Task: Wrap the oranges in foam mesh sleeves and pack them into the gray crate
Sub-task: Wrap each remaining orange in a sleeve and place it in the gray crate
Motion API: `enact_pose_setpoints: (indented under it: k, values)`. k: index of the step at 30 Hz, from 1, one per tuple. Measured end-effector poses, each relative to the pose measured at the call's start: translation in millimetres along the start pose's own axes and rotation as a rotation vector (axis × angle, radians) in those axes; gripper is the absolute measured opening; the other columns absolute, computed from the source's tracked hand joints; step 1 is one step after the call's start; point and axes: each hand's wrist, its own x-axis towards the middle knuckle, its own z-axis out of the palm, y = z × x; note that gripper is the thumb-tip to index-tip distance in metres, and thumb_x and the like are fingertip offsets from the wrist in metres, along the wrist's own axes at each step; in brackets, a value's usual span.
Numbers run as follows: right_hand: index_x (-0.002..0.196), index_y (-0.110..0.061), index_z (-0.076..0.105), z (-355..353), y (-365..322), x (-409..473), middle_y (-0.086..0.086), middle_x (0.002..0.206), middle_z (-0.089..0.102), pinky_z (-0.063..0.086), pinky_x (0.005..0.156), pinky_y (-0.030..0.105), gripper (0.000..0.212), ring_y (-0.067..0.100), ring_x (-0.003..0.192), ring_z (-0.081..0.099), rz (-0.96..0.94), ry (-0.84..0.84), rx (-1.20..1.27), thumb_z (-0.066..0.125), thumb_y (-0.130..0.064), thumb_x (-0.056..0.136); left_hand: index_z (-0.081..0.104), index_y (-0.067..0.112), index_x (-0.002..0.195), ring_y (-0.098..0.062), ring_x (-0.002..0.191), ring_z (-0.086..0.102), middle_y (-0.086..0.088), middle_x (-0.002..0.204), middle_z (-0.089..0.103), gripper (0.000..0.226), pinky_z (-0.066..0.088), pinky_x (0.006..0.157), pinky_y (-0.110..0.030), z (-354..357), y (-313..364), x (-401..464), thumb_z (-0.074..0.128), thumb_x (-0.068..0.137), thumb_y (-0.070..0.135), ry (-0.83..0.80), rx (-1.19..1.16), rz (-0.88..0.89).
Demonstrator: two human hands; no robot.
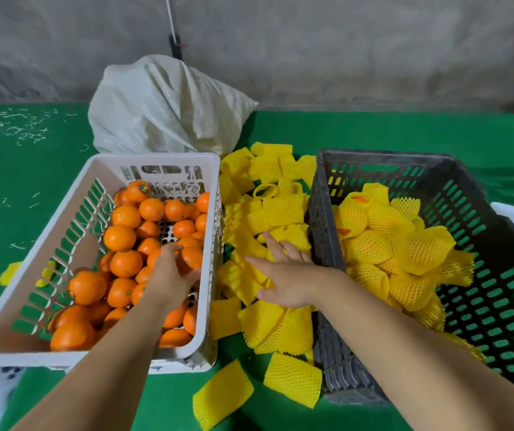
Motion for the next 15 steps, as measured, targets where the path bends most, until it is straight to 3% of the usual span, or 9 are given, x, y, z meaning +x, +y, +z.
enact_pose_setpoints:
  k: [2,4,8,12,15]
  values:
    - [0.163,-0.037,0.015,10.2,2.2,8.2,0.012,0.165,-0.032,0.004,0.125,0.059,0.069,0.041,0.154,-0.019,0.103,-0.241,-0.243,0.052,-0.04,0.104,0.035,0.023,0.147,-0.02,0.125,0.049,0.002,0.141,0.047,0.069,0.046,0.093,-0.038,-8.0,0.4,-1.9,0.078,0.095,0.038,0.093,-0.188,0.037]
    - [0.161,-0.027,0.025,13.4,1.4,17.5,0.02,0.165,-0.027,0.005,0.123,0.061,0.063,0.044,0.154,-0.017,0.161,-0.301,-0.351,0.05,-0.035,0.104,0.033,0.028,0.149,-0.008,0.131,0.041,0.013,0.143,0.039,0.071,0.042,0.101,-0.035,-15.7,11.9,-9.2,0.076,0.095,0.043,0.222,-0.329,0.125]
    - [0.16,-0.011,0.024,15.8,2.4,34.9,0.021,0.168,-0.018,0.008,0.121,0.062,0.065,0.047,0.153,-0.011,0.256,-0.36,-0.381,0.05,-0.017,0.101,0.035,0.039,0.143,0.023,0.117,0.047,0.038,0.134,0.041,0.059,0.042,0.094,-0.011,-16.3,41.5,-32.9,0.072,0.098,0.047,0.284,-0.525,0.299]
    - [0.159,-0.002,0.022,19.6,8.8,37.3,0.014,0.17,-0.004,0.022,0.118,0.062,0.073,0.047,0.152,0.006,0.318,-0.374,-0.34,0.054,-0.009,0.094,0.042,0.04,0.137,0.004,0.11,0.064,0.032,0.125,0.057,0.053,0.054,0.085,-0.016,4.3,70.1,-56.3,0.075,0.095,0.038,0.201,-0.668,0.394]
    - [0.153,-0.008,0.037,9.2,1.9,30.9,0.011,0.162,0.024,0.026,0.116,0.057,0.057,0.04,0.147,0.023,0.271,-0.24,-0.322,0.051,-0.012,0.098,0.043,0.04,0.139,-0.012,0.112,0.068,0.022,0.131,0.056,0.059,0.059,0.086,-0.03,22.5,74.6,-68.7,0.079,0.092,0.045,0.073,-0.592,0.454]
